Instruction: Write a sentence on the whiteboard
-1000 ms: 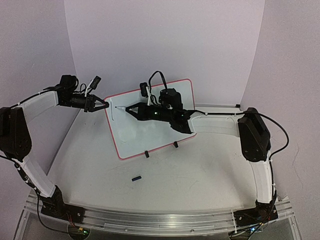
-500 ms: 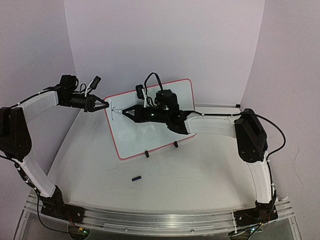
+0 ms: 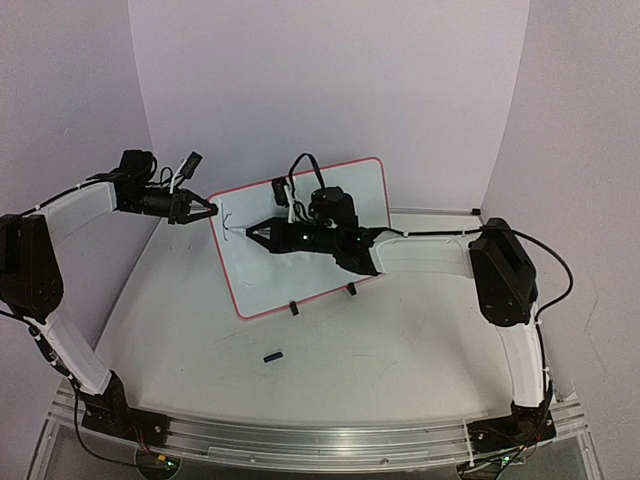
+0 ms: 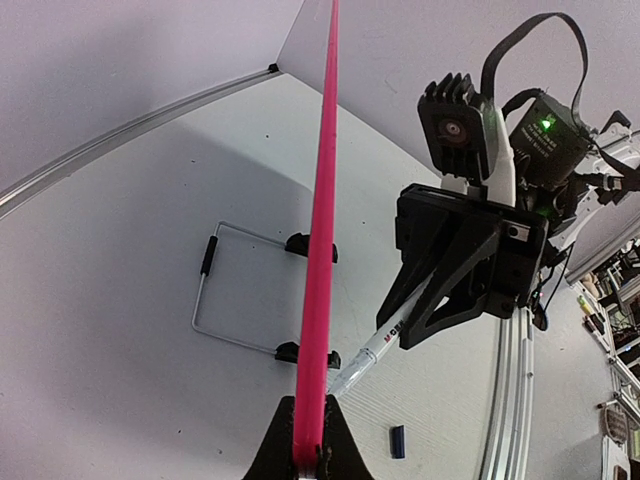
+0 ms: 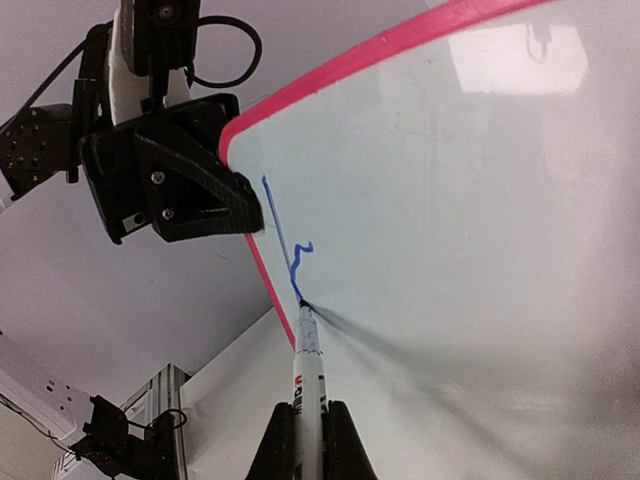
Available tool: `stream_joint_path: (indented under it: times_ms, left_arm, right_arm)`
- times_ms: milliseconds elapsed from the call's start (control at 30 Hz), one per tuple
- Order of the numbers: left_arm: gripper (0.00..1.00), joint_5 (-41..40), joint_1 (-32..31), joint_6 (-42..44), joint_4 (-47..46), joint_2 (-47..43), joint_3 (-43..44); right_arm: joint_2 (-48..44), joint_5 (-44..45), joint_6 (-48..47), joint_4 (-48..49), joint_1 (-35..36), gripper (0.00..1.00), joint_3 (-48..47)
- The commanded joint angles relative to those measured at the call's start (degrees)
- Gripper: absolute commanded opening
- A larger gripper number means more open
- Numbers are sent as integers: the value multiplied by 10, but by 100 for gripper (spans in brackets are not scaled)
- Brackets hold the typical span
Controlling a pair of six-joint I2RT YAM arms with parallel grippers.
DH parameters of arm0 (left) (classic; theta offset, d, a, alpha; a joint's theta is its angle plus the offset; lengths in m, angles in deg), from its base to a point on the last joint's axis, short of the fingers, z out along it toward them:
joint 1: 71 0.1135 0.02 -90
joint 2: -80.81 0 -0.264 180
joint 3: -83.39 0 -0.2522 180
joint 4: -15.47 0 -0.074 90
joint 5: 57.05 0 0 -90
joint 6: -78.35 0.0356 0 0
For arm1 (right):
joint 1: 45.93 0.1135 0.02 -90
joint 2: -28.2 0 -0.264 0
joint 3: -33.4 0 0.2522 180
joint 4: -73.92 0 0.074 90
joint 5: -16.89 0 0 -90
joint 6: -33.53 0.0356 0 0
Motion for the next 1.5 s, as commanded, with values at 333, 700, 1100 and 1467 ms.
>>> stream_joint_path:
  times_ms: [333, 700, 1100, 1467]
  left_arm:
    - [0, -29, -6, 13, 34, -10, 5]
    - [0, -30, -6, 14, 34, -14, 5]
    - [0, -33, -6, 14, 35, -13, 5]
    - [0, -32, -5, 14, 35, -12, 5]
  right_arm:
    - [-67, 39, -10, 46, -5, 0, 59]
    - [-87, 17, -11, 63, -6, 0, 65]
    - [-51, 42, -11, 22, -9, 0, 21]
    - [-36, 40, -7, 3, -13, 0, 11]
